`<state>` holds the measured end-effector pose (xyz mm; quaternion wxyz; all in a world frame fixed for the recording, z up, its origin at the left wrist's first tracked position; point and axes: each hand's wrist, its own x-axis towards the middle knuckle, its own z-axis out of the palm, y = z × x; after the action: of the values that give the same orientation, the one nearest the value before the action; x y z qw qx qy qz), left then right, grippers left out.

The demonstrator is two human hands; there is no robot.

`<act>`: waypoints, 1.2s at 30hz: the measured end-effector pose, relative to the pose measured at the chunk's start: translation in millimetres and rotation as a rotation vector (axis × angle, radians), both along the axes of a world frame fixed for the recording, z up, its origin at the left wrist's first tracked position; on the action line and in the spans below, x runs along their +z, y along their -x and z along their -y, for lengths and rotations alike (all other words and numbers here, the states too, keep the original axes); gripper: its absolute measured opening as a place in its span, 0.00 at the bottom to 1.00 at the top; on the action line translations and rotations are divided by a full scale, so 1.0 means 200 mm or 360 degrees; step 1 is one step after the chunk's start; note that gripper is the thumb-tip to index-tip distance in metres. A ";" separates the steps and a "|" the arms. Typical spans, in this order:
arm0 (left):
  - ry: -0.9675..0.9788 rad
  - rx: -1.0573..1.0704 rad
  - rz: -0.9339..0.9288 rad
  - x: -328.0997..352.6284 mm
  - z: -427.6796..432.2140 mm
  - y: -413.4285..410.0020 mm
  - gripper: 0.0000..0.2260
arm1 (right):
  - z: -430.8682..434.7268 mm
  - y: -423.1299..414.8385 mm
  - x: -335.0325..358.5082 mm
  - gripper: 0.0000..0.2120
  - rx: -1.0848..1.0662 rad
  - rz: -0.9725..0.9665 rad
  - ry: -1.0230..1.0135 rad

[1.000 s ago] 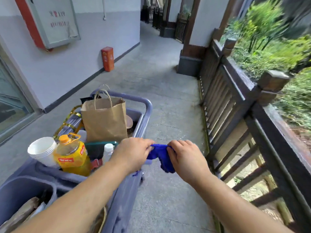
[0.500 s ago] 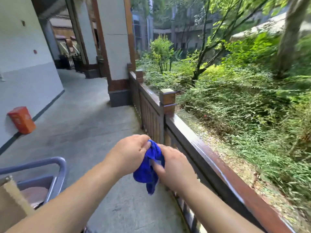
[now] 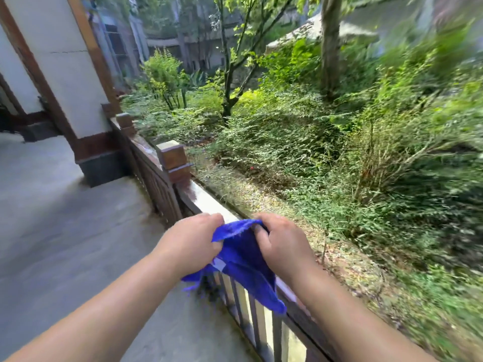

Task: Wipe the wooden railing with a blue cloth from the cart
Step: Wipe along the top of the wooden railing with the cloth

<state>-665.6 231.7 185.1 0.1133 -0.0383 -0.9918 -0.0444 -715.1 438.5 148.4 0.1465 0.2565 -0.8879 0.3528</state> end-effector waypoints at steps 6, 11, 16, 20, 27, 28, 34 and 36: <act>-0.0006 -0.0207 -0.0117 -0.01 -0.09 0.30 0.09 | -0.20 0.05 0.02 0.07 -0.0291 -0.0031 -0.0083; -0.0030 -0.0509 -0.0064 0.05 -0.17 0.47 0.05 | -0.41 -0.03 0.11 0.08 -0.0763 -0.0036 -0.0117; -0.0120 -0.0990 -0.0111 0.11 -0.38 0.54 0.11 | -0.55 -0.21 0.20 0.08 -0.1180 -0.0152 -0.0082; -0.0199 -0.1240 -0.0079 0.05 -0.60 0.52 0.07 | -0.65 -0.40 0.18 0.07 -0.1477 -0.0103 -0.0158; -0.0421 -0.1395 0.0058 -0.21 -1.02 0.35 0.16 | -0.82 -0.74 0.02 0.13 -0.1980 0.0151 -0.0266; -0.0429 -0.1398 0.0066 -0.25 -1.08 0.32 0.17 | -0.84 -0.76 0.00 0.14 -0.2033 0.0156 -0.0243; -0.0292 -0.1518 0.0321 -0.52 -1.43 0.13 0.20 | -0.91 -0.89 -0.34 0.04 -0.2130 0.0355 -0.0130; -0.0050 -0.1643 0.0548 -0.65 -1.50 0.07 0.22 | -0.91 -0.92 -0.53 0.08 -0.1948 0.0687 -0.0181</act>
<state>-679.2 531.8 55.8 -0.0868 -0.5109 -0.8475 -0.1148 -530.7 620.8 42.0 0.1255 -0.3650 -0.9002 0.2017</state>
